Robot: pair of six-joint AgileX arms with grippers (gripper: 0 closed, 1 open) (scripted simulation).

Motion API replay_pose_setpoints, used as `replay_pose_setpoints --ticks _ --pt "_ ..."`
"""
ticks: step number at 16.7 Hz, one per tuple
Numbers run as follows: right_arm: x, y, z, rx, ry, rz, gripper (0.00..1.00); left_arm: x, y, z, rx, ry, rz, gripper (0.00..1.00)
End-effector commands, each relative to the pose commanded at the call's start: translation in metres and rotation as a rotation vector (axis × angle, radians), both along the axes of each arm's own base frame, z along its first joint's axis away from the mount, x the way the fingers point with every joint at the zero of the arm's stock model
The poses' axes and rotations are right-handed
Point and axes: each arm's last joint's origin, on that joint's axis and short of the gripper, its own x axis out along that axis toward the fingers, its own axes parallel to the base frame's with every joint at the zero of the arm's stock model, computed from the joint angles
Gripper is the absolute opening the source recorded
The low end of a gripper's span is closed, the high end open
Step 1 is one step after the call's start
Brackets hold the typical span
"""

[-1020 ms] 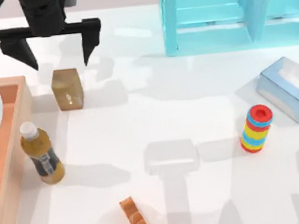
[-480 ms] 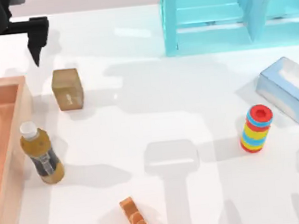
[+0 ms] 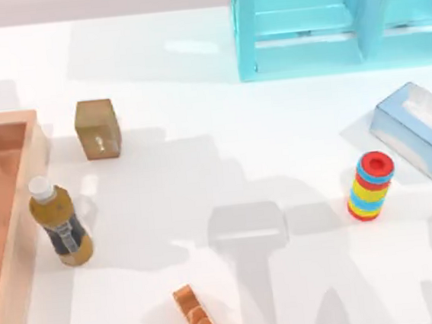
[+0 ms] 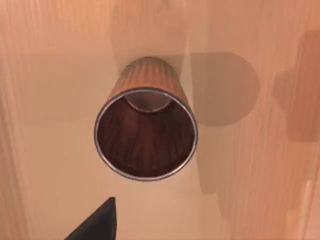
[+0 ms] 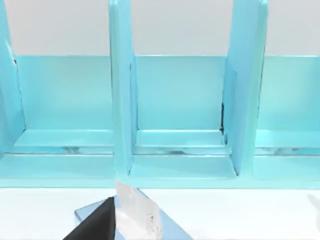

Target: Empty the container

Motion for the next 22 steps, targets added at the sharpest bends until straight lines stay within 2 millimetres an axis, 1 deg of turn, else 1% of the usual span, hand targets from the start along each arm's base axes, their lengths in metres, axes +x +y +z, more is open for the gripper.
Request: replay_pose_setpoints --ticks 2,7,8,11,16,18,20,22 --pt "0.000 0.000 0.000 0.000 0.000 0.000 1.00 -0.009 0.011 0.003 0.004 -0.018 0.001 1.00" --pt "0.000 0.000 0.000 0.000 0.000 0.000 1.00 -0.009 0.011 0.002 0.004 -0.016 -0.001 1.00" --pt "0.000 0.000 0.000 0.000 0.000 0.000 1.00 -0.008 0.011 0.000 0.004 -0.018 -0.001 1.00" --pt "0.000 0.000 0.000 0.000 0.000 0.000 1.00 -0.006 0.012 -0.020 0.005 -0.020 0.001 1.00" --pt "0.000 0.000 0.000 0.000 0.000 0.000 1.00 -0.007 0.013 -0.069 0.004 -0.019 0.001 1.00" --pt "0.000 0.000 0.000 0.000 0.000 0.000 1.00 -0.008 0.013 -0.085 0.004 -0.019 0.002 1.00" --pt "0.000 0.000 0.000 0.000 0.000 0.000 1.00 -0.009 0.013 -0.095 0.004 -0.019 0.001 1.00" --pt "0.000 0.000 0.000 0.000 0.000 0.000 1.00 -0.009 0.013 -0.097 0.004 -0.020 0.001 1.00"
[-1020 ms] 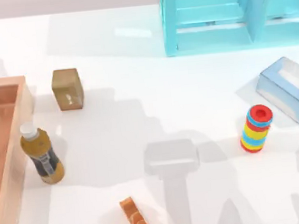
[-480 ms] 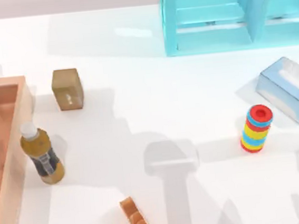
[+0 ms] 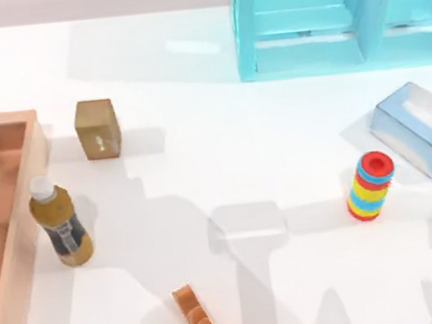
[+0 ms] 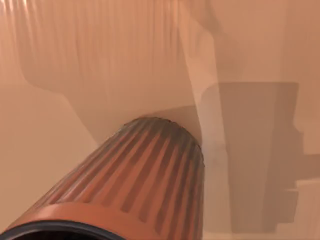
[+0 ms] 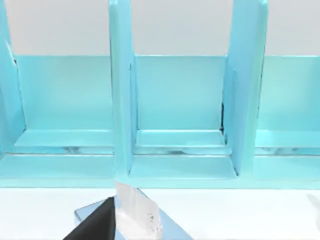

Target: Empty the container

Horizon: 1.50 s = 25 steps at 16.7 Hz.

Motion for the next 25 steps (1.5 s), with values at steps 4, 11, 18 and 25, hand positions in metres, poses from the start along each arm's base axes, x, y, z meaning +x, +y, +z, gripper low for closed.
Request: replay_pose_setpoints --ticks 4,11,18,25 --pt "0.0000 0.0000 0.0000 0.000 0.000 0.000 1.00 0.0000 0.0000 0.0000 0.000 0.000 0.000 0.85" --pt "0.0000 0.0000 0.0000 0.000 0.000 0.000 1.00 0.0000 0.0000 0.0000 0.000 0.000 0.000 0.32" --pt "0.0000 0.0000 0.0000 0.000 0.000 0.000 1.00 0.0000 0.0000 0.0000 0.000 0.000 0.000 0.00" --pt "0.0000 0.0000 0.0000 0.000 0.000 0.000 1.00 0.0002 -0.0010 0.0015 0.003 -0.002 -0.003 0.00"
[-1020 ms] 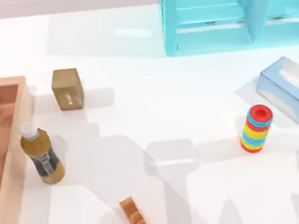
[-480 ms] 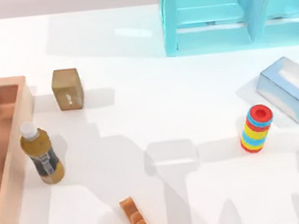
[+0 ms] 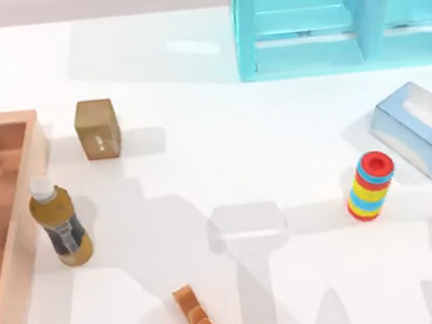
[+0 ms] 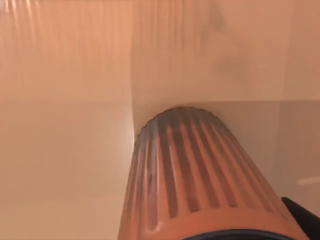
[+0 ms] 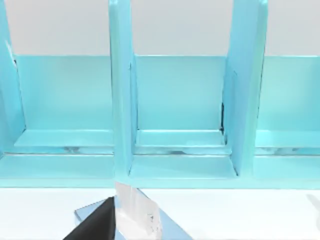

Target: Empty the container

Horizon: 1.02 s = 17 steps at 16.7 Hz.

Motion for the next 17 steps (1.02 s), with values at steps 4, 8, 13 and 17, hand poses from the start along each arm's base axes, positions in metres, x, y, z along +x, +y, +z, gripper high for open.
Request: replay_pose_setpoints --ticks 4,8,13,17 --pt "0.000 0.000 0.000 0.000 0.000 0.000 1.00 0.008 -0.013 0.041 0.058 -0.047 -0.014 0.00" --pt "0.000 0.000 0.000 0.000 0.000 0.000 1.00 0.010 -0.020 0.104 0.088 -0.096 -0.036 0.00" --pt "0.000 0.000 0.000 0.000 0.000 0.000 1.00 0.002 -0.009 0.133 0.031 -0.031 -0.022 0.00" --pt "0.000 0.000 0.000 0.000 0.000 0.000 1.00 0.000 0.000 0.129 -0.003 0.001 0.000 0.00"
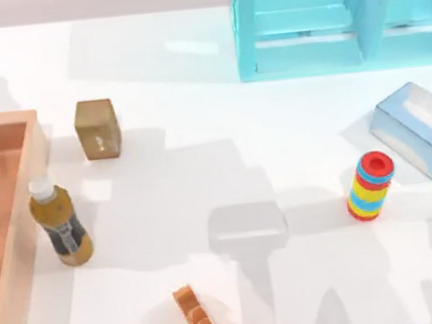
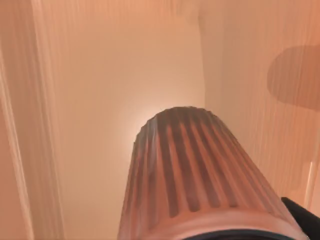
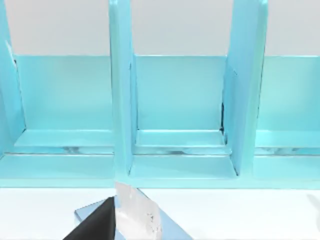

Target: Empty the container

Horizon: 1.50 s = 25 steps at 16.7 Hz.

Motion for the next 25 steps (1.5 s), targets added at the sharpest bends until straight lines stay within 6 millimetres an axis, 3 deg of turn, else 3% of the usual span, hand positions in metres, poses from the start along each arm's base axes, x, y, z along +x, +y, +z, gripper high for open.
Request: replay_pose_setpoints --ticks 4,7,9,12,15,18,20,25 --pt "0.000 0.000 0.000 0.000 0.000 0.000 1.00 0.003 -0.006 -0.001 -0.002 -0.004 -0.007 0.00" --pt "0.000 0.000 0.000 0.000 0.000 0.000 1.00 0.022 -0.042 -0.012 -0.026 0.000 -0.020 0.00" --pt "0.000 0.000 0.000 0.000 0.000 0.000 1.00 0.035 -0.088 -0.026 -0.035 0.017 -0.032 0.00" --pt "0.000 0.000 0.000 0.000 0.000 0.000 1.00 0.040 -0.180 -0.053 -0.027 0.051 -0.038 0.00" --pt "0.000 0.000 0.000 0.000 0.000 0.000 1.00 0.025 -0.264 -0.076 -0.021 0.058 -0.018 0.00" --pt "0.000 0.000 0.000 0.000 0.000 0.000 1.00 0.006 -0.319 -0.087 -0.043 0.038 -0.008 0.00" --pt "0.000 0.000 0.000 0.000 0.000 0.000 1.00 0.000 -0.335 -0.089 -0.059 0.027 -0.005 0.00" --pt "0.000 0.000 0.000 0.000 0.000 0.000 1.00 -0.001 -0.336 -0.091 -0.059 0.031 -0.004 0.00"
